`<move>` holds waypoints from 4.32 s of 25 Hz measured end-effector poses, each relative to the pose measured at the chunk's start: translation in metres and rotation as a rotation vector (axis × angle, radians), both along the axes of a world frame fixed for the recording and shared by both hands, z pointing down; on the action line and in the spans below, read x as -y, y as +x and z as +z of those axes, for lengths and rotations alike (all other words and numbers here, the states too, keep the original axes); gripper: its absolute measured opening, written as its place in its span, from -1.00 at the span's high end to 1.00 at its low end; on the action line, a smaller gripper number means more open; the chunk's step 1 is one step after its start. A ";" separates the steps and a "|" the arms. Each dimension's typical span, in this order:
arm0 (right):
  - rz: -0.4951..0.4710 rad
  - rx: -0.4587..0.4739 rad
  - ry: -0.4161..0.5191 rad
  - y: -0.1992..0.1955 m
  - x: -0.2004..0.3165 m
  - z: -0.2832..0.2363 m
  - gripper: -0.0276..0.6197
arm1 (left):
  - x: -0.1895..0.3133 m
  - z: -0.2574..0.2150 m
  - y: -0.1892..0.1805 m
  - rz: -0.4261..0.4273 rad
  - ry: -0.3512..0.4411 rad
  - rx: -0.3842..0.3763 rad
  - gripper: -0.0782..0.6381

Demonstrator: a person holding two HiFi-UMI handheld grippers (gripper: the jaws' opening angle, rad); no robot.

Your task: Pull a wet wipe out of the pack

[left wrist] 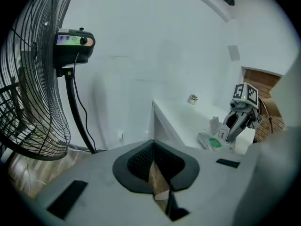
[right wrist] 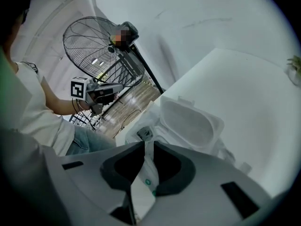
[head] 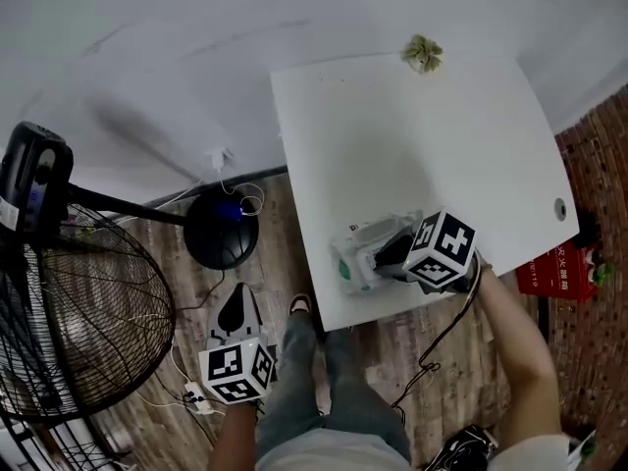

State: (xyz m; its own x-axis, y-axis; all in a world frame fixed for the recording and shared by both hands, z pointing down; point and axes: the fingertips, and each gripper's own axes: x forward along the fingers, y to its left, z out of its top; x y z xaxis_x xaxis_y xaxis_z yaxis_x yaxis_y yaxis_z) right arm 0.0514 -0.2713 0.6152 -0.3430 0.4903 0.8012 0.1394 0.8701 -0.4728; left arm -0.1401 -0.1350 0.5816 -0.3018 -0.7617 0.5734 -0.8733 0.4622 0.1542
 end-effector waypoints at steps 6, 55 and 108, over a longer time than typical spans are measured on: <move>-0.012 0.002 -0.048 0.000 -0.002 -0.001 0.76 | 0.003 -0.005 0.002 0.005 0.008 -0.002 0.77; 0.198 0.188 0.029 -0.002 0.017 -0.050 0.91 | 0.043 -0.074 0.017 0.132 0.119 0.084 0.77; 0.377 0.373 0.334 0.012 0.028 -0.187 0.91 | 0.102 -0.135 0.024 0.256 0.329 0.031 0.77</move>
